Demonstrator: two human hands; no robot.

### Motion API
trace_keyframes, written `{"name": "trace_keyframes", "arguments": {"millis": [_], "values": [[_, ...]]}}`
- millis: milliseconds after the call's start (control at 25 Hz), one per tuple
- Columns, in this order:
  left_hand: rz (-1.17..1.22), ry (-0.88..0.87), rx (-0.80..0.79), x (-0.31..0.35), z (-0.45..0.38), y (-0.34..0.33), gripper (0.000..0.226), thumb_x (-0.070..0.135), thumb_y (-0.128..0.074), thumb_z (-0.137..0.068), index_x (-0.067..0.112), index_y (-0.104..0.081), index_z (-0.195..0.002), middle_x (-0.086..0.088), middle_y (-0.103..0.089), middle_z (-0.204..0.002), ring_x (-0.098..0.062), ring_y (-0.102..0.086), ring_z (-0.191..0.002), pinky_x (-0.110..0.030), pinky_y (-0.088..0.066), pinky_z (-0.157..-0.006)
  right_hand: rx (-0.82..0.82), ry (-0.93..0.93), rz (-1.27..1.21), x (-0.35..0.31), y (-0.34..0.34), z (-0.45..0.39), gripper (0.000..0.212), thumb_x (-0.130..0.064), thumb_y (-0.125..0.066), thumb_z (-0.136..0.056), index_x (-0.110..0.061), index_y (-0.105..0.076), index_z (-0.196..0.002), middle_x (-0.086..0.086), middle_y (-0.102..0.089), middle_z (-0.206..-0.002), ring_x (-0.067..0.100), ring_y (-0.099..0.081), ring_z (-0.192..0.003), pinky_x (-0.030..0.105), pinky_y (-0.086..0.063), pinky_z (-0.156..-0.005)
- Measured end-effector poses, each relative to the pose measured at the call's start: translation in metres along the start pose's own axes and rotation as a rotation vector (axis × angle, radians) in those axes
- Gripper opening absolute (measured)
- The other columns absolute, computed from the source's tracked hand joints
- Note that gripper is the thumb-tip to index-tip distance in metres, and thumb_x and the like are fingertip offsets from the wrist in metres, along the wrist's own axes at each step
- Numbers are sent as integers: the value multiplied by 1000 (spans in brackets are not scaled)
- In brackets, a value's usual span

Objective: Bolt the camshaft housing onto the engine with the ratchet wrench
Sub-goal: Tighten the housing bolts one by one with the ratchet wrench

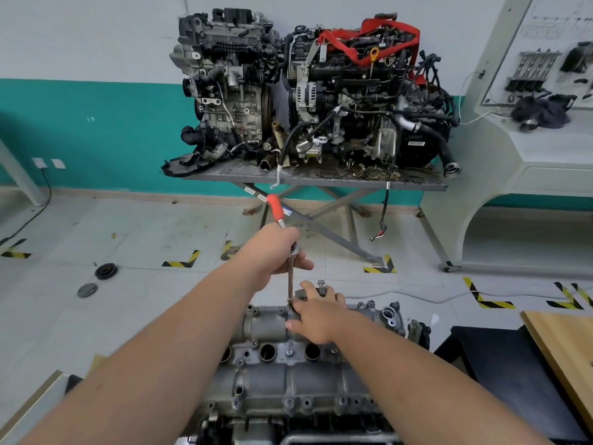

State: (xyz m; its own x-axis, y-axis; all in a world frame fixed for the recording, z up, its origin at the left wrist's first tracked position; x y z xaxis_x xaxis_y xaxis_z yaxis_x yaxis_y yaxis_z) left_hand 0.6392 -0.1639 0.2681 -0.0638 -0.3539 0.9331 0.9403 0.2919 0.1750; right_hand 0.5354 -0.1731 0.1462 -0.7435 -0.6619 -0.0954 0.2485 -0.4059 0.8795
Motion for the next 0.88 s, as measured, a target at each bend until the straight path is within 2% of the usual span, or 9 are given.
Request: {"name": "trace_keyframes", "arguments": {"millis": [120, 240, 320, 400, 480, 520, 680, 760, 880], "values": [[-598, -98, -44, 24, 2, 2, 14, 16, -45, -96, 9, -57, -91, -2, -72, -70, -17, -73, -68, -31, -48, -63, 1, 3, 1, 1, -2, -1, 58, -60, -36, -99, -32, -32, -150, -4, 1, -162, 44, -17, -137, 55, -17, -113], [-1207, -302, 94, 47, 8, -2, 18, 32, -42, -101, 17, -51, -94, 0, -61, -78, -17, -60, -66, -30, -43, -53, -1, 5, 0, 1, -1, -1, 59, -60, -35, -100, -33, -28, -152, -5, 6, -163, 45, -14, -140, 55, -16, -114], [-1388, -499, 219, 50, 18, -6, 26, 43, -41, -102, 23, -46, -87, 6, -47, -71, -17, -47, -62, -30, -33, -59, 2, 8, 7, 0, 0, -1, 59, -60, -35, -100, -33, -28, -152, -4, 7, -164, 45, -14, -140, 54, -17, -114], [-1434, -868, 389, 49, 39, -12, 29, 42, -55, -97, 21, -54, -77, 8, -44, -67, -19, -44, -65, -32, -27, -69, 9, 11, 15, -1, 0, -1, 59, -60, -35, -100, -32, -30, -151, -3, 6, -164, 46, -15, -139, 54, -17, -113], [-1293, -1168, 611, 42, 63, -13, 38, 41, -60, -93, 19, -59, -63, 5, -52, -69, -22, -49, -69, -36, -29, -70, 31, 14, 34, -1, 1, 0, 59, -61, -34, -100, -31, -31, -150, -1, 3, -163, 45, -18, -137, 55, -19, -111], [-1184, -1181, 678, 39, 65, -10, 44, 45, -56, -95, 18, -59, -60, 4, -55, -73, -22, -51, -72, -38, -29, -71, 40, 13, 44, -1, 2, 0, 59, -61, -34, -100, -30, -31, -150, 0, 1, -162, 45, -20, -136, 54, -20, -110], [-848, -859, 671, 21, 43, -4, 50, 60, -41, -91, 18, -64, -75, 4, -58, -94, -17, -52, -85, -39, -36, -78, 10, 5, 38, 0, -3, -2, 60, -61, -33, -100, -31, -27, -152, 4, 0, -164, 45, -18, -140, 54, -20, -113], [-479, -788, 506, 8, 36, -2, 42, 55, -37, -95, 22, -62, -93, 9, -55, -101, -8, -55, -88, -35, -46, -78, 21, 17, 18, 0, -3, -2, 56, -60, -34, -100, -32, -33, -148, 5, -8, -162, 43, -21, -138, 54, -21, -111], [107, -685, 426, -7, 31, 2, 28, 48, -36, -100, 34, -61, -102, 10, -65, -95, -10, -65, -80, -19, -50, -70, 18, 15, 27, 0, -2, -4, 58, -60, -35, -99, -32, -31, -149, -1, 0, -161, 44, -18, -136, 55, -18, -111]]}}
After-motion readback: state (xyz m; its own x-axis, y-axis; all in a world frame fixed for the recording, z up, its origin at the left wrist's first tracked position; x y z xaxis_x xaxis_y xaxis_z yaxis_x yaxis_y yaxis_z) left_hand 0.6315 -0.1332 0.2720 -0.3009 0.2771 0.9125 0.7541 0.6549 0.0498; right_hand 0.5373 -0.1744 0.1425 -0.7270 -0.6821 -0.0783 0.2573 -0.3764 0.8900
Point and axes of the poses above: each hand's wrist, its own z-axis away from the middle knuckle, its own y-axis out of the back of the hand, x = y × z, the point moved 8 cm from there along -z, towards the middle knuckle
